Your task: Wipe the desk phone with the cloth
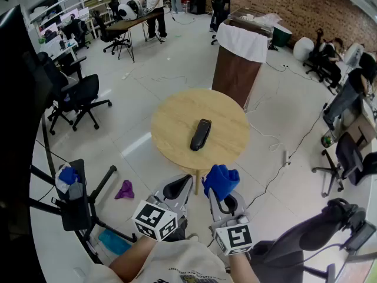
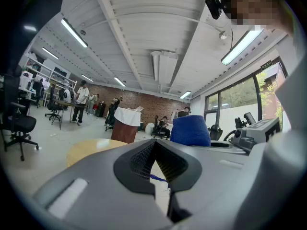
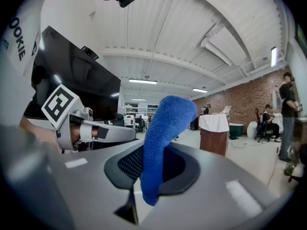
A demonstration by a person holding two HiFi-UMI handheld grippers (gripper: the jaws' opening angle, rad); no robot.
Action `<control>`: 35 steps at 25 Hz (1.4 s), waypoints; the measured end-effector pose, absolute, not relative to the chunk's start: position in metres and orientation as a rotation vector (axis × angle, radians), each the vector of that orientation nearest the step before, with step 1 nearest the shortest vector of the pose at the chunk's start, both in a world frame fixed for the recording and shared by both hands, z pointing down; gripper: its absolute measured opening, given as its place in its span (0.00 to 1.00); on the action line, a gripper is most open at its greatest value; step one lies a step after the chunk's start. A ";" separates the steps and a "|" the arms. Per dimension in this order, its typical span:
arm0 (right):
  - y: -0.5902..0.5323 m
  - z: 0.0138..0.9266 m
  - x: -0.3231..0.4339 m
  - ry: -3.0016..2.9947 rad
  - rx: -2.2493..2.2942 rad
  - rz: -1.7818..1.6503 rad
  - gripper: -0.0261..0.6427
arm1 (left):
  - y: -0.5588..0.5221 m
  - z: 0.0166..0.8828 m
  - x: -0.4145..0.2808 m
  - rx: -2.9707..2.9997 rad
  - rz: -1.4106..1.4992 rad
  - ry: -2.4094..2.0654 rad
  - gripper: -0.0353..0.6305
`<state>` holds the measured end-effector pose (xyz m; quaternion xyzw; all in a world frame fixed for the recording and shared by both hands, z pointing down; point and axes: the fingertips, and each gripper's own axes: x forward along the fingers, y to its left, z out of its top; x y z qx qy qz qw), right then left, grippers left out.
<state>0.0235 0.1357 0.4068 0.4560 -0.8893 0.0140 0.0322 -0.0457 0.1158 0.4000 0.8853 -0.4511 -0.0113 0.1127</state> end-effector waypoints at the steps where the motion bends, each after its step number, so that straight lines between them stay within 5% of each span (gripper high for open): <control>1: 0.132 0.407 0.025 -2.736 1.403 0.040 0.13 | 0.113 0.401 -0.044 2.598 -0.032 -1.323 0.06; 35: -0.072 0.430 -0.003 -2.586 1.471 0.098 0.13 | -0.097 0.442 -0.062 2.577 0.034 -1.151 0.06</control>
